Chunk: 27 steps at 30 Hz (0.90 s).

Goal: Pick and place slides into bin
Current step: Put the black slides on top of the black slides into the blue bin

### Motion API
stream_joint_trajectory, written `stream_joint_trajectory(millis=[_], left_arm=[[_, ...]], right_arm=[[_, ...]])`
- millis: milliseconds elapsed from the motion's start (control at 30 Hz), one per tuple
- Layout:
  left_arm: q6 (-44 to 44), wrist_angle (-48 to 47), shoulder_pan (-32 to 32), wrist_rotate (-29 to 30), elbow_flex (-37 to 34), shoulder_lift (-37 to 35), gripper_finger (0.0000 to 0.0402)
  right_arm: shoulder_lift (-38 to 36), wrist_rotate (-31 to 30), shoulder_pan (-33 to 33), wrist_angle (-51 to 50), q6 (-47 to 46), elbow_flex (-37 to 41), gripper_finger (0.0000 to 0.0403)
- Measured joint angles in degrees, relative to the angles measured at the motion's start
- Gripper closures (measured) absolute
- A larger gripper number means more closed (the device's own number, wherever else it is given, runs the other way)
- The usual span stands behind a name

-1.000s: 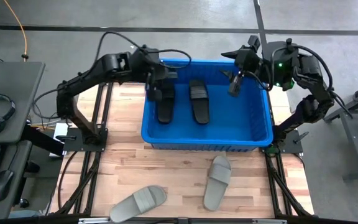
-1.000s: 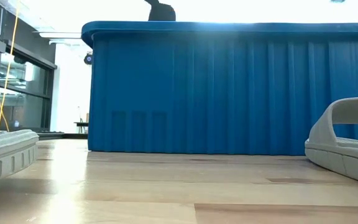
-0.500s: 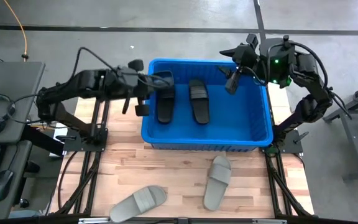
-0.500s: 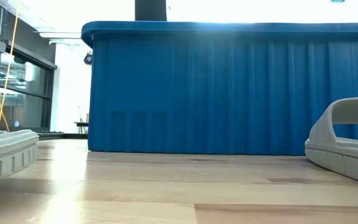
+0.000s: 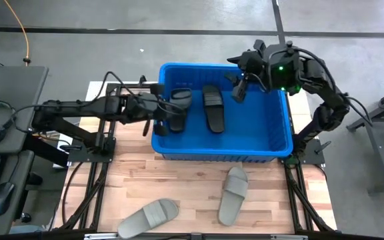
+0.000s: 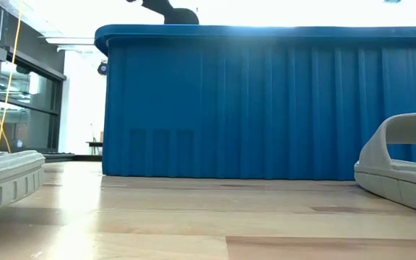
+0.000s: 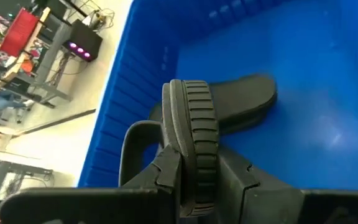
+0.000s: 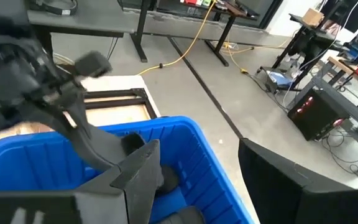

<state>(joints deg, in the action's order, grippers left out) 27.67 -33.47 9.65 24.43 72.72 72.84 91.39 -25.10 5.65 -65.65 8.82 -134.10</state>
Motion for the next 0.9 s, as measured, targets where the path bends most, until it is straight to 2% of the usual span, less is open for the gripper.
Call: stream_joint_trajectory(millis=[233,567,900], left_arm=[[4.71,7.14,5.07,-3.29,-6.95,0.00,0.0354],[11.79,8.32,13.56,-12.69,-7.23,0.13,0.0353],[15.63,8.18,18.34,-16.06,-7.23,0.80,0.0353]], right_arm=[[1.45,-0.13,0.00,-0.54,-1.33,0.00,0.0194],[2.91,-1.51,0.14,-1.44,-1.33,0.00,0.0194],[3.08,-1.25,2.30,-1.06,-1.44,0.00,0.0194]])
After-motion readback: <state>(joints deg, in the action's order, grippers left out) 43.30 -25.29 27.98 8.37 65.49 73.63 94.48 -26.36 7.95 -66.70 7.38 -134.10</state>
